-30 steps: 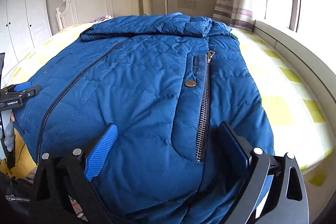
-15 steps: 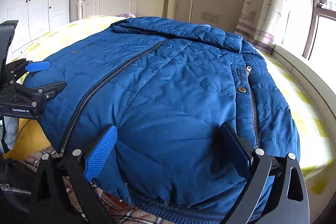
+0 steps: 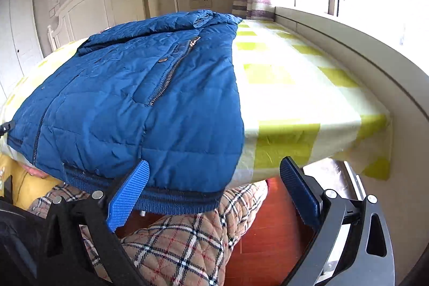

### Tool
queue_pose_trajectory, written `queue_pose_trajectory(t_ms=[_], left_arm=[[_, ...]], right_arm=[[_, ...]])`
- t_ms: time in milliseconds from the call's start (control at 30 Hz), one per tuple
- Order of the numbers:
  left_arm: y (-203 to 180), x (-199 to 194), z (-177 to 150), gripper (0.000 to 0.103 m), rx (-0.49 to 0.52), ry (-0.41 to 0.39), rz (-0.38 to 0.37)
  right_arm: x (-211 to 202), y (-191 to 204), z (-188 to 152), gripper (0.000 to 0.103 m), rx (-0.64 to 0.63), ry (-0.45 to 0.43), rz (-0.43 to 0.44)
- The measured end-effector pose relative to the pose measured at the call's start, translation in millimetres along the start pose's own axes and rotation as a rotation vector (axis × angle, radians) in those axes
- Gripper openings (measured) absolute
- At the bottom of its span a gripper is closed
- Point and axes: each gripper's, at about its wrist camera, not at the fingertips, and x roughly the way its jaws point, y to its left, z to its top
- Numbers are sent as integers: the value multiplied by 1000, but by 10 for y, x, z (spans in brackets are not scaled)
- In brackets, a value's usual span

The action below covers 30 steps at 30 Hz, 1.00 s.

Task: Fold large clothes
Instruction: 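Grasp the ribbed jacket hem with both grippers and lift it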

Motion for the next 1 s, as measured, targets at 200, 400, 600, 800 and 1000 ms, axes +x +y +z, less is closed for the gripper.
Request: queue_pose_trajectory(t_ms=[200, 400, 600, 800, 1000], left_arm=[[401, 24, -185, 100, -152, 41, -217], [543, 184, -284, 100, -237, 67, -342], [446, 214, -298, 85, -206, 55, -443], [515, 401, -290, 84, -313, 59, -544], [446, 276, -301, 35, -299, 55, -623]], right_arm=[[211, -190, -155, 93, 129, -53, 291], [214, -165, -190, 60, 143, -82, 465], [138, -290, -279, 45, 224, -107, 572], [379, -318, -236, 48, 285, -75, 600], [270, -242, -278, 30, 259, -102, 662]])
